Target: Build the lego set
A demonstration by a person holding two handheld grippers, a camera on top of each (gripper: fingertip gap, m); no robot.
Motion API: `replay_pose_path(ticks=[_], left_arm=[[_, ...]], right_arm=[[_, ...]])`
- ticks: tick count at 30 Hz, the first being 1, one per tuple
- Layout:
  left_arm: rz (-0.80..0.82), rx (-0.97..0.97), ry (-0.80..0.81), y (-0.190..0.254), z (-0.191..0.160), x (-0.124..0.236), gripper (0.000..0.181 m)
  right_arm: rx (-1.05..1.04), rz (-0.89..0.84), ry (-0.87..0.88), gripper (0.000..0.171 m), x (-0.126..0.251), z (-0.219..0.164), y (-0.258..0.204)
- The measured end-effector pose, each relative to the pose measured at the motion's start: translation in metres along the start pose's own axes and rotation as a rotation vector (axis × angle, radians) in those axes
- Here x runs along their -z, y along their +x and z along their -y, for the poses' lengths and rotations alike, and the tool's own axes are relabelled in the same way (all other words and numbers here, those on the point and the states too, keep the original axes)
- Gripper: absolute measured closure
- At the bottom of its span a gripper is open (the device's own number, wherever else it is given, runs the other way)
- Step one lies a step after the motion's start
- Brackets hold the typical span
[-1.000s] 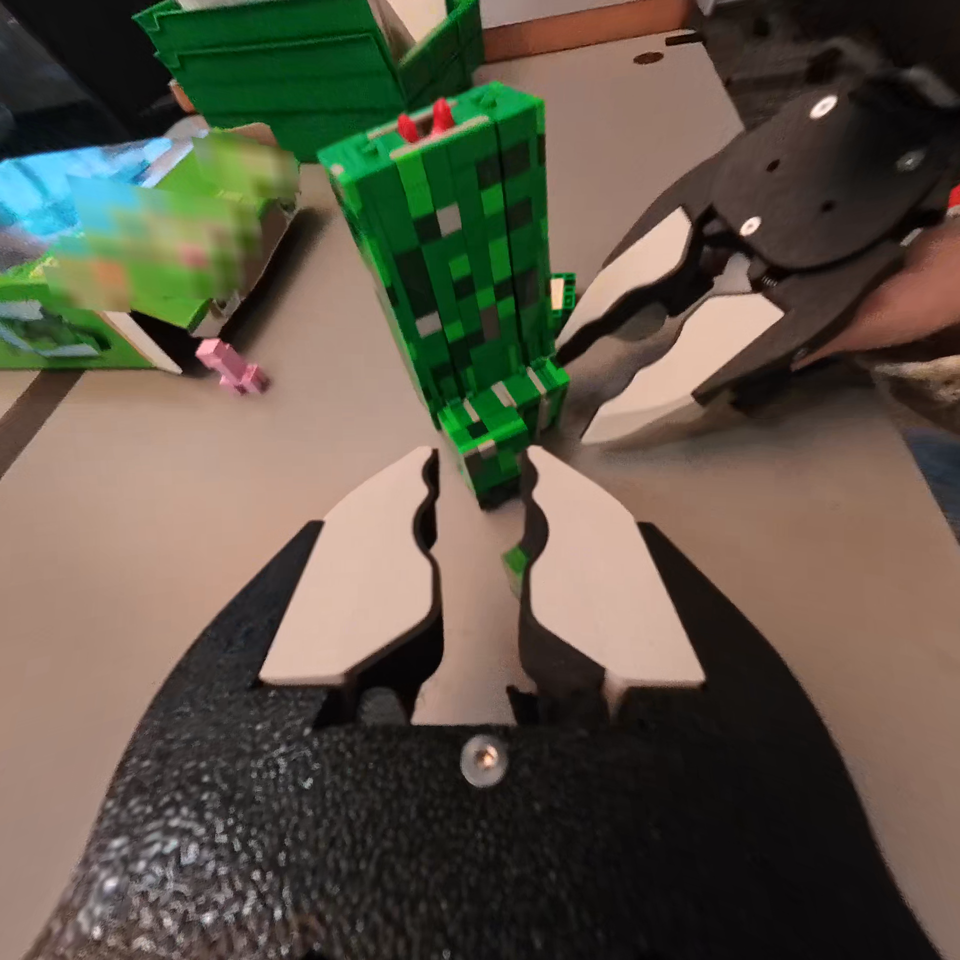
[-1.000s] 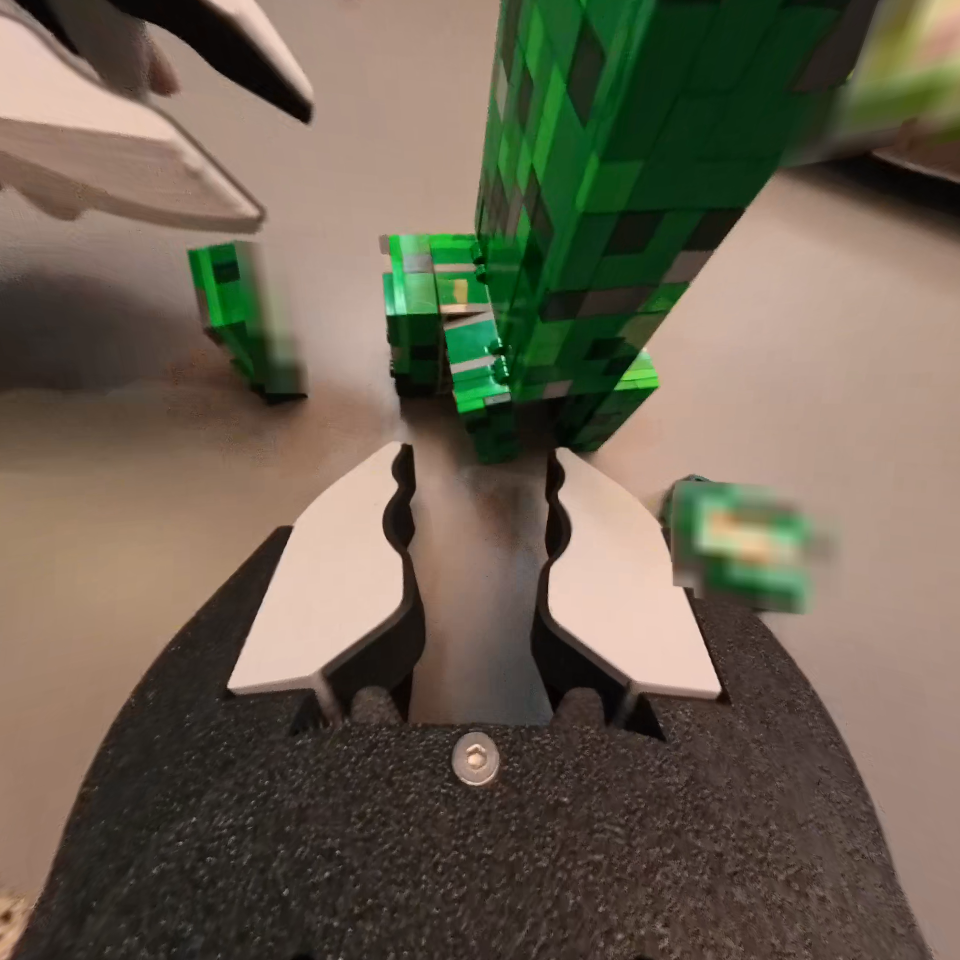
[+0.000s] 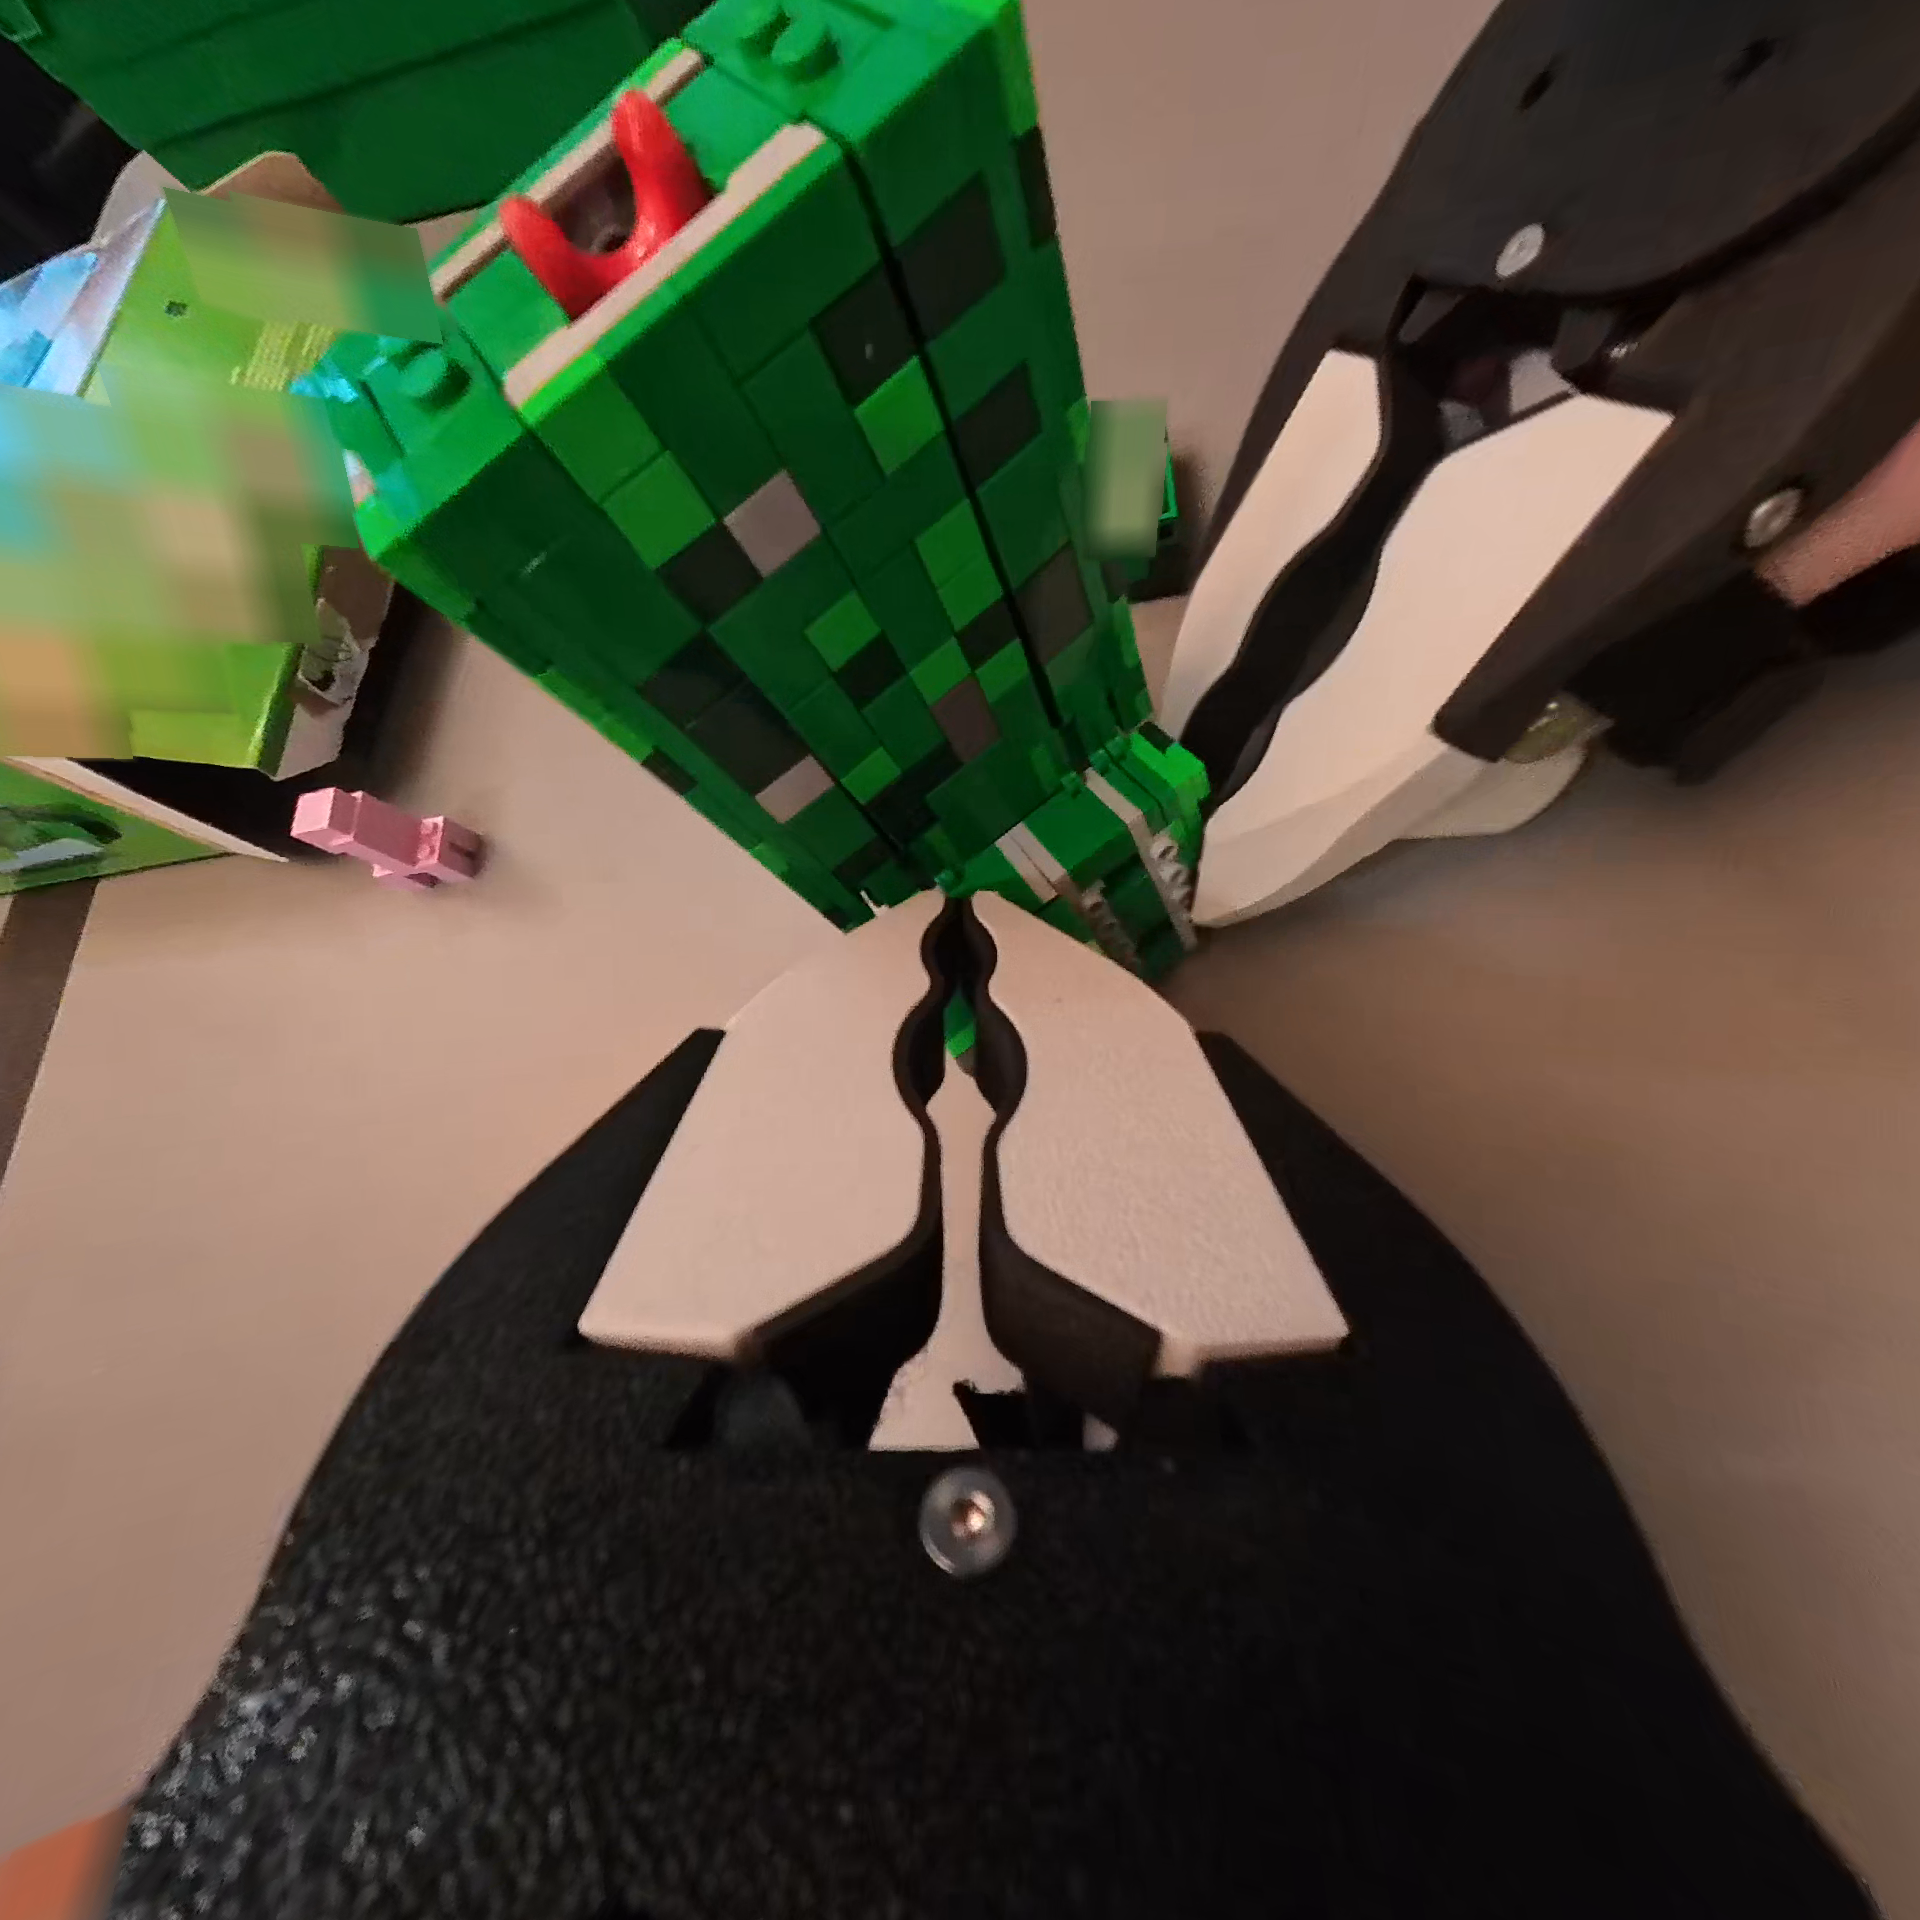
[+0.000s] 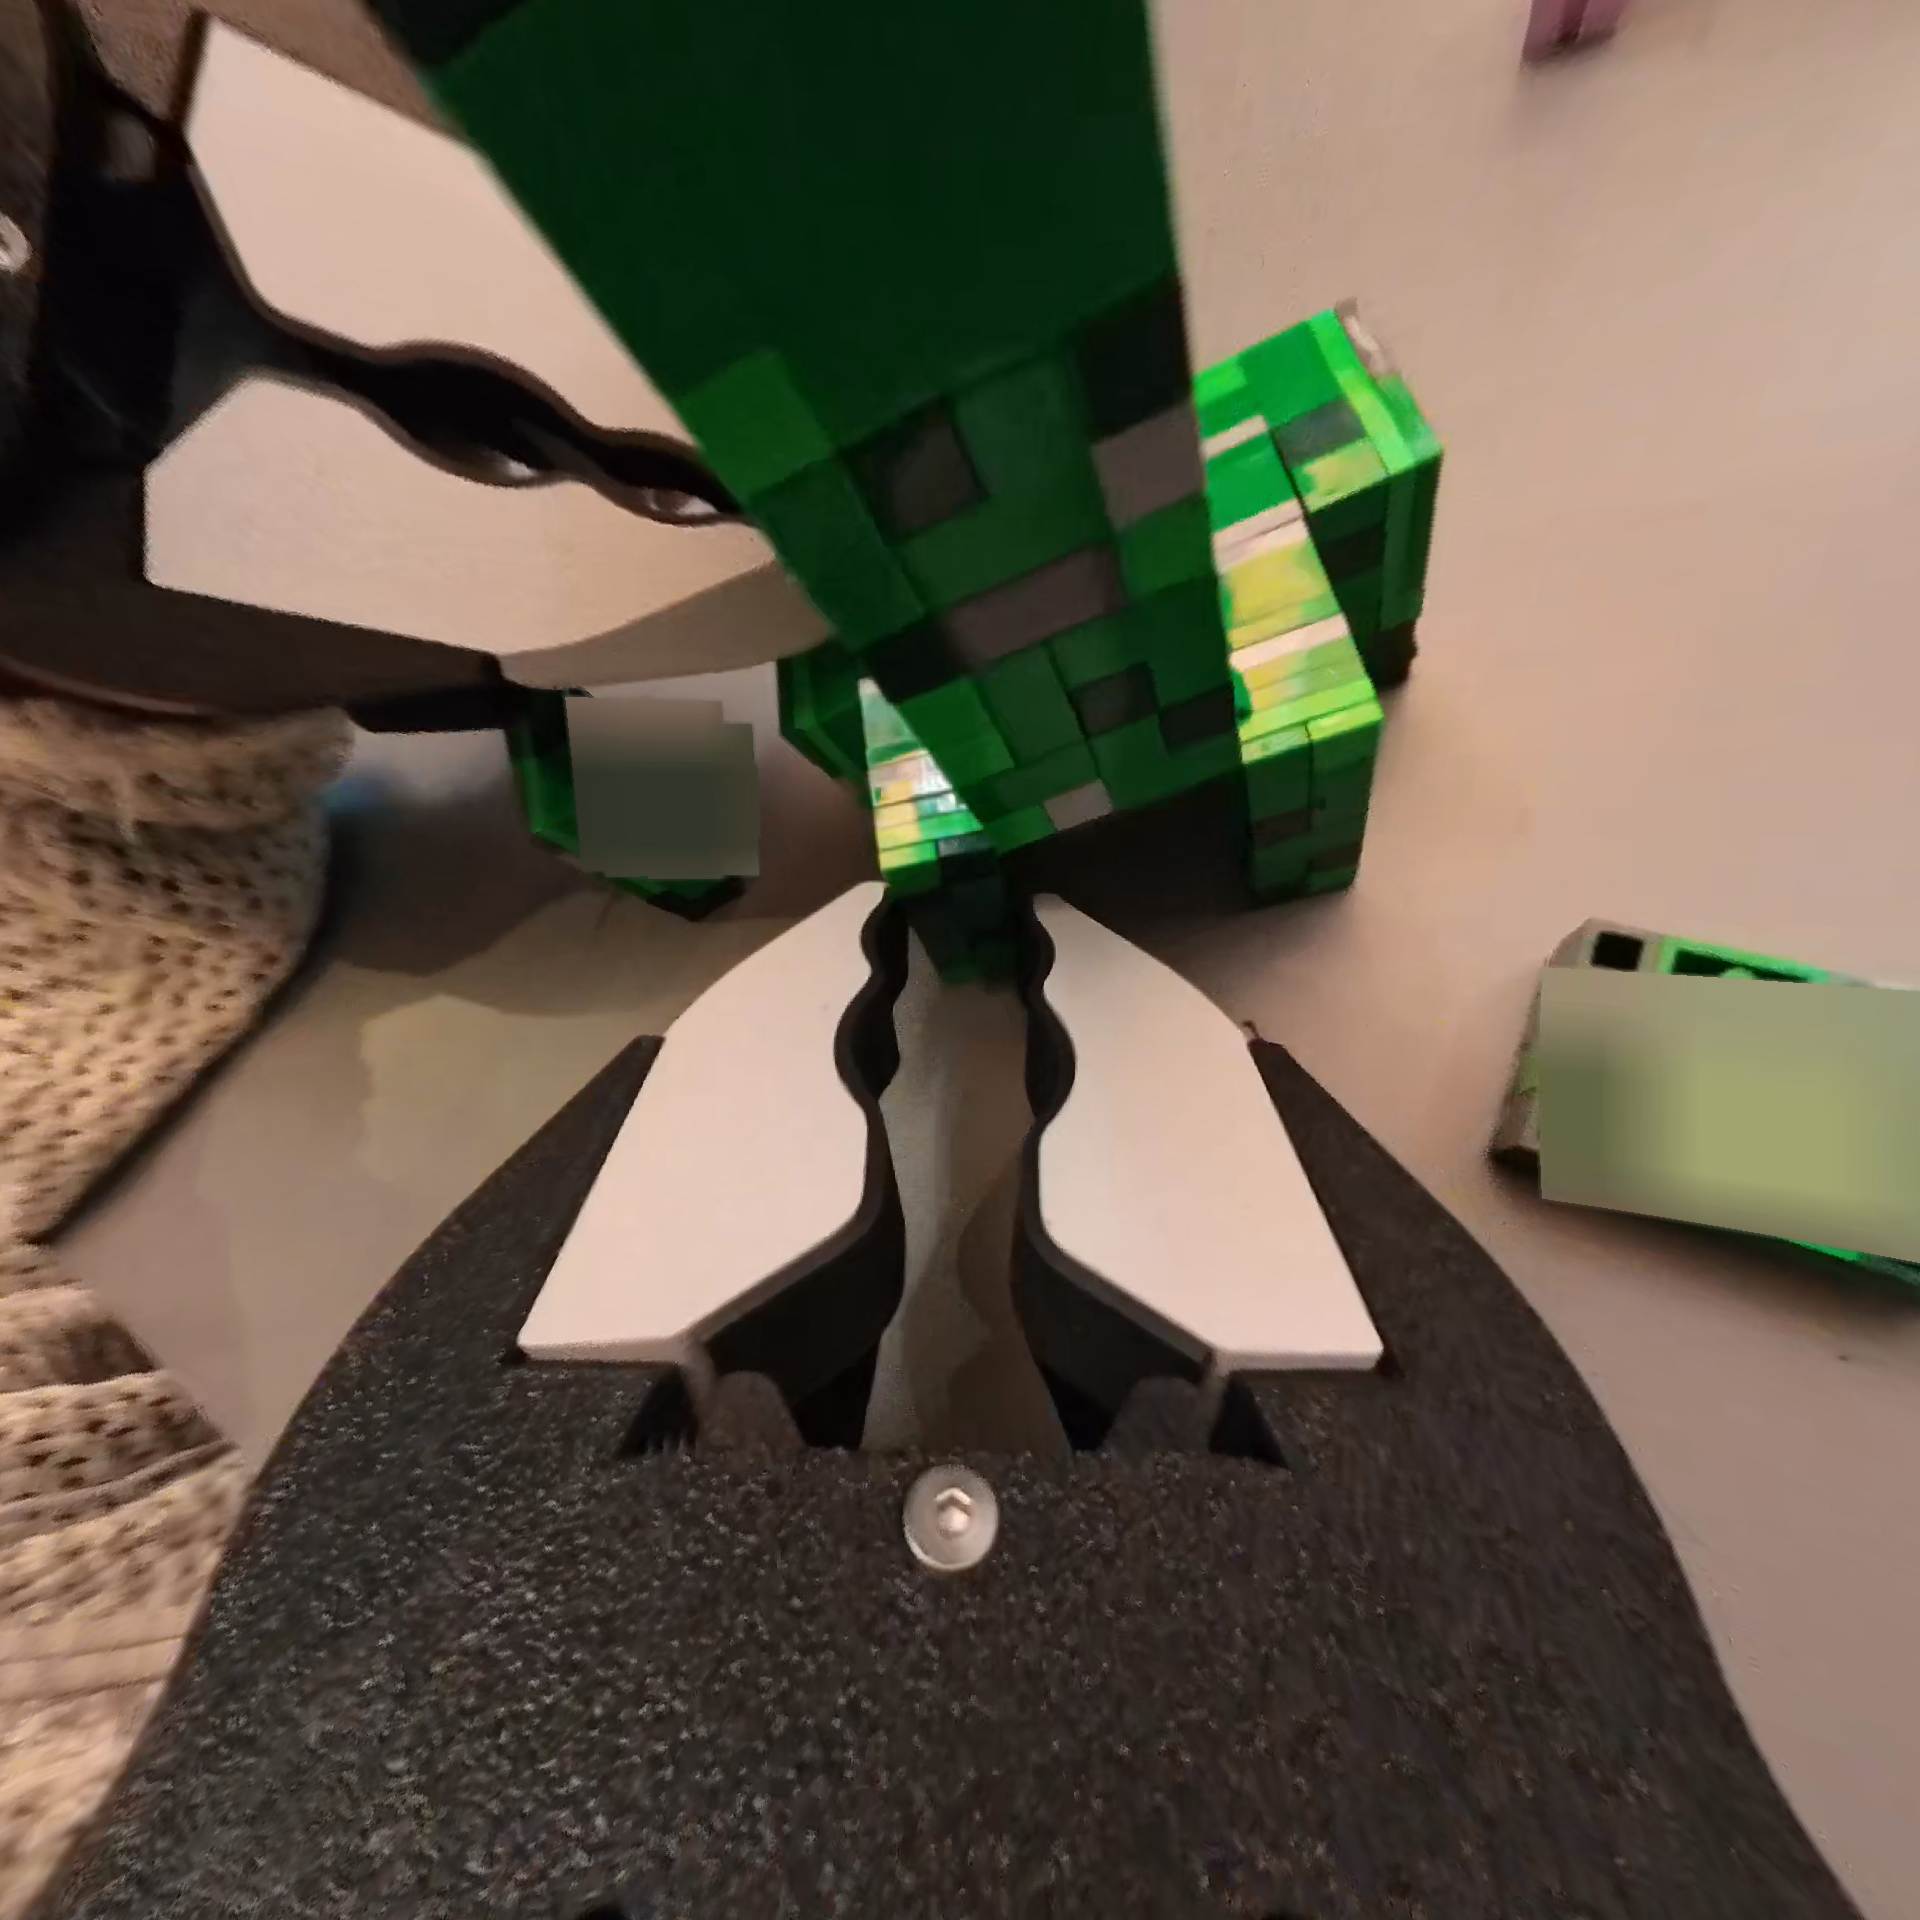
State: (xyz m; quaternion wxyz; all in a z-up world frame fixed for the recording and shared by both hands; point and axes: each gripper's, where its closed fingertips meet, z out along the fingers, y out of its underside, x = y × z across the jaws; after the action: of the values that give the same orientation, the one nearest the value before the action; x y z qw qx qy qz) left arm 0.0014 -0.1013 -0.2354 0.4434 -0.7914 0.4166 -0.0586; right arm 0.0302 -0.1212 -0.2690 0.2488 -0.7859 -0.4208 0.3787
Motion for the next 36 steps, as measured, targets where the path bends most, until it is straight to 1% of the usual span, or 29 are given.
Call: replay_pose_path(ticks=[1,5,7,8,9,10,15,21,23,25,28,30,36], left_arm=[[-0.005,0.012,0.005,0.0,0.0,0.0,0.181],[-0.012,0.027,0.017,0.0,0.0,0.0,0.181],[-0.006,0.018,0.015,0.0,0.0,0.0,0.181],[-0.004,0.015,0.014,0.0,0.0,0.0,0.181],[-0.002,0.014,0.014,0.0,0.0,-0.001,0.181],[-0.002,0.014,0.015,0.0,0.0,-0.001,0.181],[0.007,0.01,0.018,0.0,0.001,-0.001,0.181],[0.008,0.008,0.021,0.0,0.001,-0.001,0.181],[0.004,0.013,0.024,0.0,0.001,-0.001,0.181],[0.005,0.013,0.024,0.0,0.001,-0.001,0.181],[0.007,0.01,0.022,0.0,0.001,-0.001,0.181],[0.007,0.011,0.022,-0.001,0.001,-0.001,0.181],[0.01,0.004,0.021,-0.001,0.001,-0.001,0.181]], right_arm=[[-0.041,0.03,0.002,0.152,0.0,0.0,-0.002],[-0.231,0.182,0.029,0.151,0.003,0.001,-0.012],[-0.31,0.258,0.058,0.143,0.005,0.004,-0.017],[-0.341,0.292,0.075,0.137,0.007,0.005,-0.02],[-0.366,0.319,0.088,0.132,0.008,0.006,-0.022],[-0.38,0.337,0.099,0.13,0.009,0.007,-0.024],[-0.438,0.431,0.153,0.126,0.014,0.011,-0.033],[-0.542,0.592,0.24,0.12,0.025,0.019,-0.042],[-0.562,0.58,0.248,0.12,0.025,0.019,-0.041],[-0.522,0.526,0.229,0.123,0.021,0.015,-0.041],[-0.478,0.5,0.208,0.118,0.018,0.014,-0.047],[-0.484,0.519,0.222,0.114,0.019,0.016,-0.049],[-0.538,0.635,0.299,0.114,0.029,0.024,-0.053]])
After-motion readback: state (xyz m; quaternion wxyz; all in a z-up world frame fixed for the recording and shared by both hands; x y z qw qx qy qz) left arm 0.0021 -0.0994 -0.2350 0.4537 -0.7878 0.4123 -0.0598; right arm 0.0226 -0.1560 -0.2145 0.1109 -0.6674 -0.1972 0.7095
